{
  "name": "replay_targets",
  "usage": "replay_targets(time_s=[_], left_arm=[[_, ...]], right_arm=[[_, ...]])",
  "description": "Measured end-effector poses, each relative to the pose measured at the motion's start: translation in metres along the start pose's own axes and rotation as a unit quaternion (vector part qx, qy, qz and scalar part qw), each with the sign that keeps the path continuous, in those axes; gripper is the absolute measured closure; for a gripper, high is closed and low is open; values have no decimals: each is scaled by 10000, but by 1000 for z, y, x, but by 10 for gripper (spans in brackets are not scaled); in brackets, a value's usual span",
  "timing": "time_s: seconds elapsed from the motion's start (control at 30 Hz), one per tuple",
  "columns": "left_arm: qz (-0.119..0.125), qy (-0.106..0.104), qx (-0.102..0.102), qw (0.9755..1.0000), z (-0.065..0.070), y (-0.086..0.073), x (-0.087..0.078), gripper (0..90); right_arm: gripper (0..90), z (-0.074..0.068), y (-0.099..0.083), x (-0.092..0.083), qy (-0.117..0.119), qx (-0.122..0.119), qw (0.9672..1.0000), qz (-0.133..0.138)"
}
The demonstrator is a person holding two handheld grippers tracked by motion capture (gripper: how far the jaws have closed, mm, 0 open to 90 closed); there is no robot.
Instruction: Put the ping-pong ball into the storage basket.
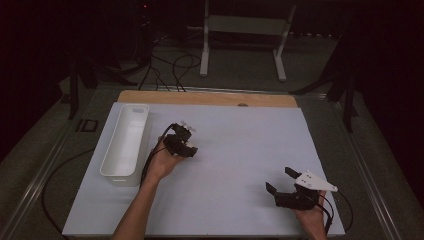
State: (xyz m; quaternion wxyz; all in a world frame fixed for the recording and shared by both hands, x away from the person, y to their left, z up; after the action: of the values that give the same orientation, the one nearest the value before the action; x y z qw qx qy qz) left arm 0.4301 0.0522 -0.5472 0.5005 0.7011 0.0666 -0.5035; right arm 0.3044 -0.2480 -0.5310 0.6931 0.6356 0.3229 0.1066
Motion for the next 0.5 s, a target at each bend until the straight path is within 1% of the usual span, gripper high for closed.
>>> replay_targets(time_s=[0.27, 0.5], left_arm=[[75, 31, -38, 10000, -1, 3, -6, 507], [114, 46, -28, 9999, -1, 5, -9, 508]], right_arm=[[87, 0, 0, 0, 3, 14, 10000, 16], [87, 1, 1, -1, -4, 8, 10000, 24]])
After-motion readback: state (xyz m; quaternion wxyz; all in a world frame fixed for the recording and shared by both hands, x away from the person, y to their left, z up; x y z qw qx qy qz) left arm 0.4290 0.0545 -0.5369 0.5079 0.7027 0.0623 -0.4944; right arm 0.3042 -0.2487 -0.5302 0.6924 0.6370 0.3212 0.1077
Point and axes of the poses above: each handheld gripper's, and its own axes: x roughly forward along the jaws, y roughly out of its top, z roughly to its right, the point moved 9 cm from there along x, roughly forward along the jaws, and after that the axes turned 7 degrees about z, right-handed, at the moved point
